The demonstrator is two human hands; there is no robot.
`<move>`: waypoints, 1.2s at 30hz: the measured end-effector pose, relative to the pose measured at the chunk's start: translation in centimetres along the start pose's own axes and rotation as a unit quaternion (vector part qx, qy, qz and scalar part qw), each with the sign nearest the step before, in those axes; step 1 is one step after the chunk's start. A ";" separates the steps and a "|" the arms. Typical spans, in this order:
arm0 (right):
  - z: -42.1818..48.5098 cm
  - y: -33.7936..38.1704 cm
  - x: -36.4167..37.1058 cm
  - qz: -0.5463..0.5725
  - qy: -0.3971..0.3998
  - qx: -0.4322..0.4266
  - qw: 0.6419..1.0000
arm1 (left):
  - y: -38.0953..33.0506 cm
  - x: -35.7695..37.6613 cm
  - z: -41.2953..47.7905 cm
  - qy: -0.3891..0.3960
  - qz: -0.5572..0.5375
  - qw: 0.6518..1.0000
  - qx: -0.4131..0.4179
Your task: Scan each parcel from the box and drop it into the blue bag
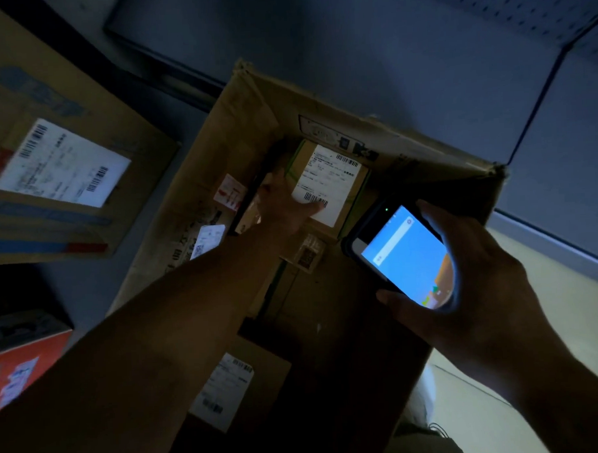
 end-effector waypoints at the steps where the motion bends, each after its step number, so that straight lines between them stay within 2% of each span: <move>1: 0.0 -0.1 -0.1 0.000 0.001 0.001 1.000 | -0.1 0.1 0.1 -0.002 -0.006 1.000 -0.001; 6: 0.1 -0.3 -0.5 0.000 0.010 0.005 1.000 | 0.2 -0.3 0.3 0.008 -0.019 1.000 0.018; 13: 0.2 1.0 -0.2 0.002 0.016 0.003 1.000 | -0.8 -0.9 -0.7 0.042 0.046 0.998 0.033; 19: -0.8 3.3 -1.8 -0.011 0.015 0.004 1.000 | -0.4 -4.4 -4.4 0.045 0.050 0.996 0.051; 24: -2.5 6.6 -4.5 -0.004 0.013 0.026 1.000 | -0.1 -10.4 -9.7 -0.002 0.123 0.991 0.046; 31: -6.9 14.1 -10.2 -0.004 0.017 0.051 0.999 | -4.2 -21.3 -19.5 -0.034 0.025 0.998 0.036; 36: -11.0 21.8 -16.2 0.009 0.026 0.057 0.998 | -12.0 -31.5 -29.1 -0.076 0.033 0.995 0.062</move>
Point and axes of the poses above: each hand's wrist, its own z-axis towards the middle knuckle, its own x-axis out of the palm, y = z × x, the point moved 8 cm from there along z, towards the middle knuckle, and after that the axes turned 9 degrees about z, right-handed, at the moved point
